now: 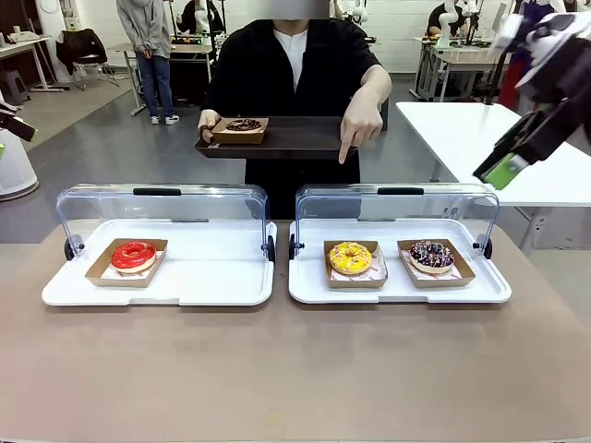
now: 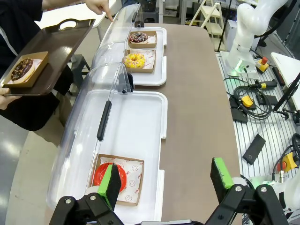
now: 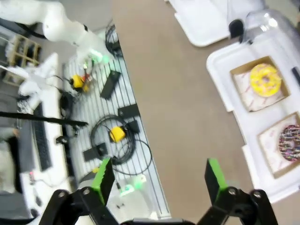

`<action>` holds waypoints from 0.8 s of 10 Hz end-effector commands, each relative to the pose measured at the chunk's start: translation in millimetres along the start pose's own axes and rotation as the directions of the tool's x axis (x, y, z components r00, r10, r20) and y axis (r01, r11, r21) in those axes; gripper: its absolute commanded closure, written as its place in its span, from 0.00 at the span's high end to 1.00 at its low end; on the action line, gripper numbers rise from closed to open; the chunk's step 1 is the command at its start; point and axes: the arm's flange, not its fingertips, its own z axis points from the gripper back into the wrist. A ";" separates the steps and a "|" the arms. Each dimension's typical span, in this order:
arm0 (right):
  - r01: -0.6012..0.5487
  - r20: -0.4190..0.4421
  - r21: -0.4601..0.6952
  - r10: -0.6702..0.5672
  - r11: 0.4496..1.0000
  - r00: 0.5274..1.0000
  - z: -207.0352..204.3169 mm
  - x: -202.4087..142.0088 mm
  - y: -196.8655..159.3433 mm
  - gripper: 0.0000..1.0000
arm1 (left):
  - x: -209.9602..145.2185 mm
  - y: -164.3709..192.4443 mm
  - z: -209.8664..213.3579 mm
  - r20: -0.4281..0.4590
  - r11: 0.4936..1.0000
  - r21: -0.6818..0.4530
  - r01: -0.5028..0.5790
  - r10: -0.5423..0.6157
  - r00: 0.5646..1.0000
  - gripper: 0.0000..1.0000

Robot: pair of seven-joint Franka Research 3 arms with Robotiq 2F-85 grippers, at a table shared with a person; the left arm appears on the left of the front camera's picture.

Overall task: Provide the desired donut to the person.
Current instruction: Pick up and lift the Paper togo box containing the Donut pointed at by the person.

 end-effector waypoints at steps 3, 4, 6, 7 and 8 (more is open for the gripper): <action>-0.108 -0.196 -0.079 0.090 0.991 0.976 -78.6 6.5 19.8 1.00 | 0.4 -1.1 0.3 0.005 1.000 -0.002 0.000 0.000 1.000 1.00; -0.144 -0.217 -0.115 0.117 0.983 0.969 -98.7 6.4 20.5 1.00 | 0.4 -1.1 0.3 0.005 1.000 -0.002 0.000 0.000 1.000 1.00; -0.234 -0.265 -0.177 0.182 0.956 0.947 -136.2 3.1 17.9 1.00 | 0.4 -1.1 0.3 0.005 1.000 -0.002 0.000 0.000 1.000 1.00; -0.318 -0.272 -0.216 0.256 0.923 0.928 -152.7 4.0 10.3 1.00 | 0.4 -1.1 0.3 0.005 1.000 -0.002 0.000 0.000 1.000 1.00; -0.378 -0.270 -0.229 0.314 0.897 0.910 -162.7 4.5 1.7 1.00 | 0.4 -1.1 0.3 0.005 1.000 -0.002 0.000 0.000 1.000 1.00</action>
